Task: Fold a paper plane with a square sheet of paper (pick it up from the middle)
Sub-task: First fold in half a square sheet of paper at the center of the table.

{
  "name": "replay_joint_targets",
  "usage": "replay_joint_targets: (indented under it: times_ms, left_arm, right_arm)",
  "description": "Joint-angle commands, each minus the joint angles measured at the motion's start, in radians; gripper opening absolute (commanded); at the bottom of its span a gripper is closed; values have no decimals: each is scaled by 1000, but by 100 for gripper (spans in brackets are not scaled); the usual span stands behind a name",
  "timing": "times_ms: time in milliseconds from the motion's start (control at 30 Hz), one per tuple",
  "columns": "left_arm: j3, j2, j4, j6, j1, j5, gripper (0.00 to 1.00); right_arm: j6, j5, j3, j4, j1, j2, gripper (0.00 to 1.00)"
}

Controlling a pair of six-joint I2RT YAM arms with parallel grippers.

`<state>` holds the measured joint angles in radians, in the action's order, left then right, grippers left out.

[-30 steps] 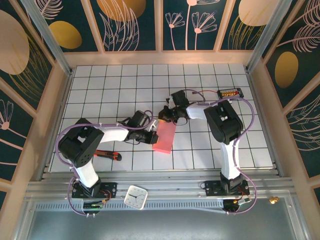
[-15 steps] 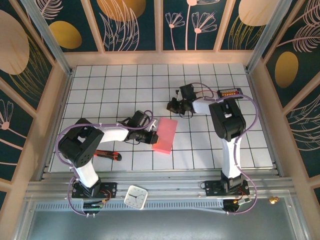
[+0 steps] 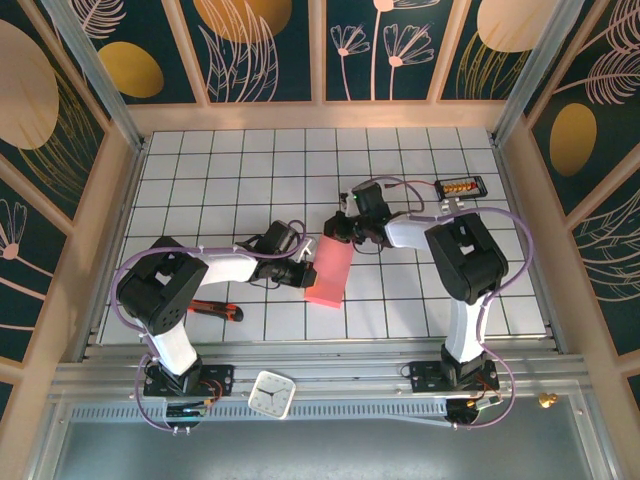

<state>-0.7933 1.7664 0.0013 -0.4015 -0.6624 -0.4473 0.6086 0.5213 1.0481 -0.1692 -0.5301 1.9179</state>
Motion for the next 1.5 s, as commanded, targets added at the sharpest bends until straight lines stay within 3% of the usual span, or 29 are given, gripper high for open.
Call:
replay_joint_targets:
  times_ms: [0, 367, 533, 667, 767, 900, 967, 1467]
  left_arm:
    - [78, 103, -310, -5, -16, 105, 0]
    - [48, 54, -322, -25, -16, 92, 0]
    - [-5, -33, -311, -57, -16, 39, 27]
    - [-41, -100, -254, -100, -3, 2, 35]
    - [-27, -110, -157, -162, 32, -56, 31]
    - [-17, -67, -13, -244, 68, -144, 6]
    - [-35, -32, 18, -259, 69, -164, 0]
    - [-51, 70, 166, -330, 112, -215, 0]
  right_arm:
    - [26, 41, 5, -59, -11, 44, 0]
    - [-14, -17, 19, -15, -11, 143, 0]
    - [-56, -47, 5, 7, -10, 153, 0]
    - [-66, -48, -3, 4, -11, 150, 0]
    - [-68, -49, -7, 2, -11, 150, 0]
    - [-70, -47, -13, 0, -11, 153, 0]
    - [-72, -53, -16, 1, -11, 149, 0]
    - [-75, -58, -22, 1, -11, 153, 0]
